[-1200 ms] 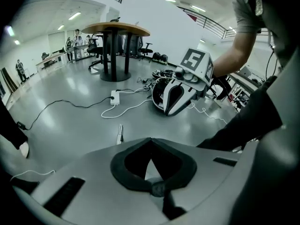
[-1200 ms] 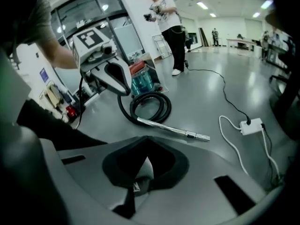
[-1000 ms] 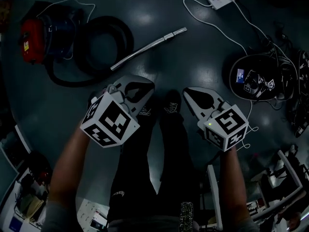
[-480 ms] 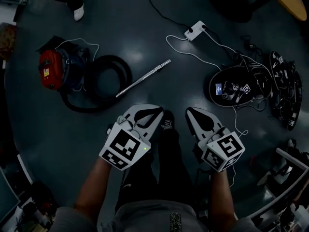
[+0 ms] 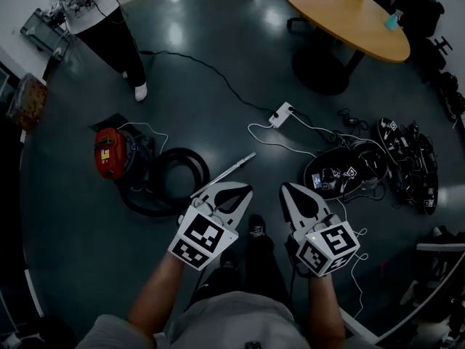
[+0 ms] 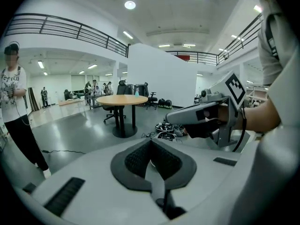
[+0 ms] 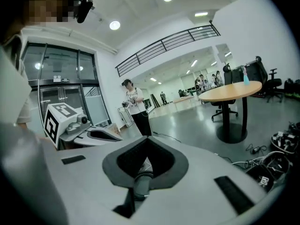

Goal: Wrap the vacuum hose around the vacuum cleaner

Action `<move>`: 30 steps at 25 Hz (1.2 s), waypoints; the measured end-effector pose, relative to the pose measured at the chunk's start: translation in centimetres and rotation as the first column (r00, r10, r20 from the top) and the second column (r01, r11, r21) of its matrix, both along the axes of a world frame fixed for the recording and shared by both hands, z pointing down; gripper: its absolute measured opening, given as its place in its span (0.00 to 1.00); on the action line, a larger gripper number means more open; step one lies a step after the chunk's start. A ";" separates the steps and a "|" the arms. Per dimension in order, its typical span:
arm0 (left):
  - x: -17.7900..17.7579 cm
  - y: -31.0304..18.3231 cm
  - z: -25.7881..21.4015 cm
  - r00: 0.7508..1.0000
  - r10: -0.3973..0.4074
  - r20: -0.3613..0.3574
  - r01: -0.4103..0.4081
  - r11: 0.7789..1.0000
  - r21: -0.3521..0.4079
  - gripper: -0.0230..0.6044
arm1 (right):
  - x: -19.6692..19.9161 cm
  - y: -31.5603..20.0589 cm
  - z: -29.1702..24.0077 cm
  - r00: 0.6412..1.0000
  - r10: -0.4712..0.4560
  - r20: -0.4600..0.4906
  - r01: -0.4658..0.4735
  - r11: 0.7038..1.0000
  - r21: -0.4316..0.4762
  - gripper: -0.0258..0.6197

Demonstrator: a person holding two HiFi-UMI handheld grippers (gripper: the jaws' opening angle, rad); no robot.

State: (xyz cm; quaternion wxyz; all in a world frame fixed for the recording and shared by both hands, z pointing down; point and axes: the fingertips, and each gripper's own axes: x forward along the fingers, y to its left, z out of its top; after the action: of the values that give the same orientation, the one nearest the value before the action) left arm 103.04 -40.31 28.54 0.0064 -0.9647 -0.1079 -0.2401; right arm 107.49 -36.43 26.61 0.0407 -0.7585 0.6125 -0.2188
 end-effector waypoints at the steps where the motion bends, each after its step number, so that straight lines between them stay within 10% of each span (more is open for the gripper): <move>1: -0.7 0.6 -1.3 1.000 -0.005 -0.014 0.005 1.000 -0.007 0.05 | -0.7 0.3 -1.4 1.000 -0.002 -0.010 0.002 1.000 0.015 0.05; 16: -6.2 5.1 -12.9 0.971 -0.019 -0.239 0.023 1.000 0.015 0.05 | -7.8 3.7 -13.4 0.986 0.031 -0.165 -0.001 0.984 0.178 0.05; 30: -8.7 5.4 -14.9 0.961 -0.033 -0.276 0.038 0.999 0.016 0.05 | -10.6 3.7 -15.4 0.977 -0.014 -0.213 0.054 0.981 0.185 0.05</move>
State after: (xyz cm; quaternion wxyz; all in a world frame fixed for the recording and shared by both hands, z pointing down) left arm 94.35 -34.91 13.59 0.0271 -0.9904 -0.0862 -0.1046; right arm 96.89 -32.68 11.22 0.0441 -0.7593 0.6444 -0.0784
